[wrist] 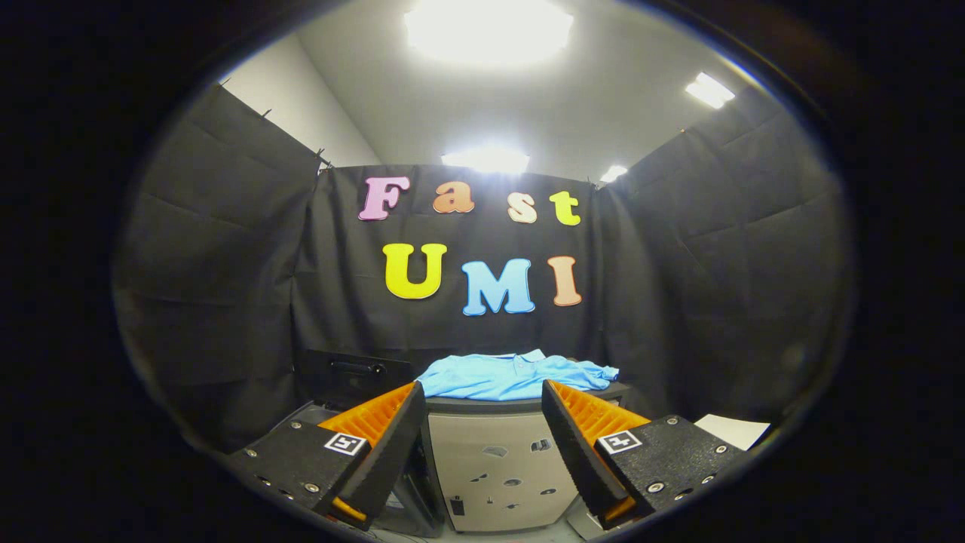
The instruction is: Put the clothes into the washing machine and then close the washing machine lid.
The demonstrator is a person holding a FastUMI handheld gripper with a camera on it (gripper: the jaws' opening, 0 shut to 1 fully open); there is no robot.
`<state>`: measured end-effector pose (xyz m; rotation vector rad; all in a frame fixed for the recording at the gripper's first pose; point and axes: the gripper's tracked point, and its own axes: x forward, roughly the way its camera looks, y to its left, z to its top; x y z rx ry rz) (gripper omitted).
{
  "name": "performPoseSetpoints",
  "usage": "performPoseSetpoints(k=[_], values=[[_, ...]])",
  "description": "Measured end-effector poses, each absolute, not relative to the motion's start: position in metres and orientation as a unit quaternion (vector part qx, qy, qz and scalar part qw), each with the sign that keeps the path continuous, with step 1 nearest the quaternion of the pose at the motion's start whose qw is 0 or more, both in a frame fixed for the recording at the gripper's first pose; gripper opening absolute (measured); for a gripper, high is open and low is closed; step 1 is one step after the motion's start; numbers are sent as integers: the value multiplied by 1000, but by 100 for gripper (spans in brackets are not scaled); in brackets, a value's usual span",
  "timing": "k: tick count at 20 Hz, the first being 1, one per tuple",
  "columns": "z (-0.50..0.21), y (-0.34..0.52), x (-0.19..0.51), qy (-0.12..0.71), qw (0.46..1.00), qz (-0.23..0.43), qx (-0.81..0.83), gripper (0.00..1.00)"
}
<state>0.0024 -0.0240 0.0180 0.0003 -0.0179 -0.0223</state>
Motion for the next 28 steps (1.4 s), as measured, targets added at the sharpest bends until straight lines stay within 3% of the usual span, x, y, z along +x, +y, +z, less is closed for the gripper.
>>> performPoseSetpoints(k=[28], values=[[28,-81,201,30,999,16,19,96]])
